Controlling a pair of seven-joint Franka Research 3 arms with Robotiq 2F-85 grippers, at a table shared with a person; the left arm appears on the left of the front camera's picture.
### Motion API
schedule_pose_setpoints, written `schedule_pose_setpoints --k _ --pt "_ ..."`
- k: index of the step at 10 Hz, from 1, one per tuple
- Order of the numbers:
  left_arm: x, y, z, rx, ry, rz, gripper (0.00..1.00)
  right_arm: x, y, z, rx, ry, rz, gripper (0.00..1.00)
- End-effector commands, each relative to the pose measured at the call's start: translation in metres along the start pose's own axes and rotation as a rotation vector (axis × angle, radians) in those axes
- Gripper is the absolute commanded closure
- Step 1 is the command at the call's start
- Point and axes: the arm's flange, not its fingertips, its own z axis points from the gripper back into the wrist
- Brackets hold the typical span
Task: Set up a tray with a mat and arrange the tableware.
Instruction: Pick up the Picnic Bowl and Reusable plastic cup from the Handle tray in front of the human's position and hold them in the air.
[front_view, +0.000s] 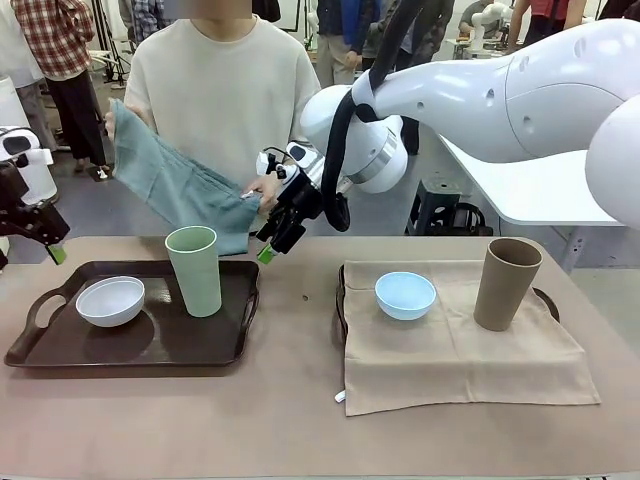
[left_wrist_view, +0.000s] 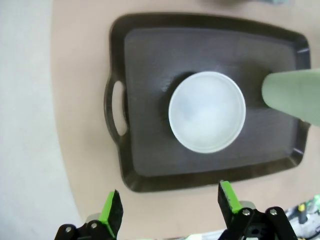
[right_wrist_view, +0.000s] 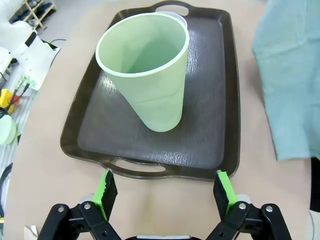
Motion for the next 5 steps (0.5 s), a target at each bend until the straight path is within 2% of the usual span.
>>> schedule_pose_setpoints --k 1,2,3,4,5 --pt "0.001 -0.006 -0.005 -0.063 -0.055 0.047 0.0 -0.001 0.0 0.0 0.0 0.002 -0.006 0.0" --pt "0.0 0.0 0.0 0.0 0.0 0.0 0.0 -0.001 0.0 0.0 0.0 0.002 -0.006 0.0" --pt "0.0 0.0 0.0 0.0 0.0 0.0 0.0 0.0 0.0 0.0 0.0 0.0 0.0 0.0" --pt "0.006 -0.001 -0.007 -0.017 -0.016 0.013 0.0 0.004 0.001 -0.01 0.016 -0.018 0.118 0.0" --pt "0.012 -0.001 -0.014 -0.053 -0.035 0.043 0.0 0.004 -0.003 -0.025 0.023 -0.048 0.147 0.0"
